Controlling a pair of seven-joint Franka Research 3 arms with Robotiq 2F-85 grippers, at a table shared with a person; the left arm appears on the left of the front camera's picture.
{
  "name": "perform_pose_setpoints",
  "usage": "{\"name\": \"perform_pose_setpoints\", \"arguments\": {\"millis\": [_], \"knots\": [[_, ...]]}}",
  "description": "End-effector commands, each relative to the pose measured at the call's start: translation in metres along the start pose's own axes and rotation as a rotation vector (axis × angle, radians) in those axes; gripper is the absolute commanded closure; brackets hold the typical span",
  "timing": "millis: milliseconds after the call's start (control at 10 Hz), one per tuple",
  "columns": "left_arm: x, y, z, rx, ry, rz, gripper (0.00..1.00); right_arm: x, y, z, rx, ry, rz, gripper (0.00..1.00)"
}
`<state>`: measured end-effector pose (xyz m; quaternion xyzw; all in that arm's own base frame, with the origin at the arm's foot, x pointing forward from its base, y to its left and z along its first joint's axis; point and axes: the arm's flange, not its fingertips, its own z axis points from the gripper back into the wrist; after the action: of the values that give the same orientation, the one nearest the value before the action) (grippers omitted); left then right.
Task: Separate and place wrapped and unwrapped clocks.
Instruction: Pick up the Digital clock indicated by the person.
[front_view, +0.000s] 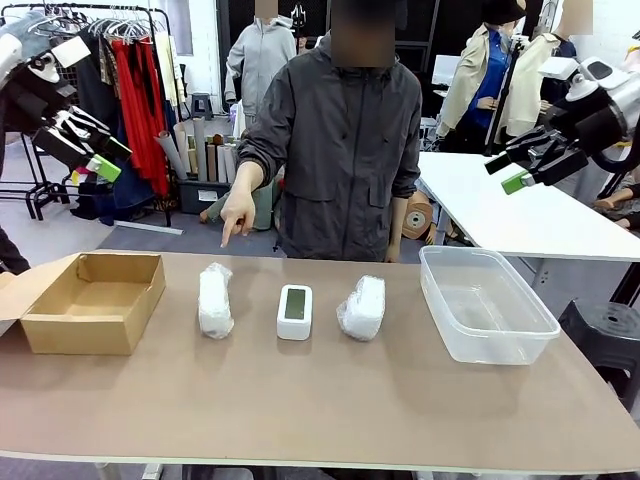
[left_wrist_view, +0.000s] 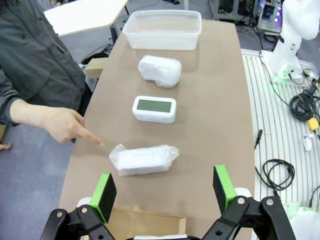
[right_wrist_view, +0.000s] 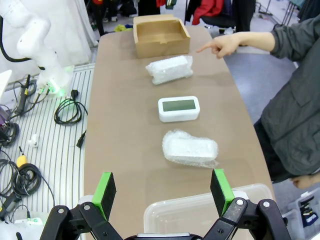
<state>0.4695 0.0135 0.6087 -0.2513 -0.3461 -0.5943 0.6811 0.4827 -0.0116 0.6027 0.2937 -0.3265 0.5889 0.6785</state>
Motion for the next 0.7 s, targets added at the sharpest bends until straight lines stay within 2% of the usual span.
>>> {"name": "perform_pose_setpoints", "arguments": {"millis": [0, 600], "knots": [[-0.0007, -0.0011, 0.0008, -0.004, 0.004, -0.005, 0.0, 0.0006, 0.0002, 0.0, 0.002, -0.002, 0.003, 0.0], [0.005, 0.003, -0.0074, -0.011, 0.021, 0.029, 0.0, 0.0006, 0.0002, 0.0, 0.002, -0.002, 0.003, 0.0]]}}
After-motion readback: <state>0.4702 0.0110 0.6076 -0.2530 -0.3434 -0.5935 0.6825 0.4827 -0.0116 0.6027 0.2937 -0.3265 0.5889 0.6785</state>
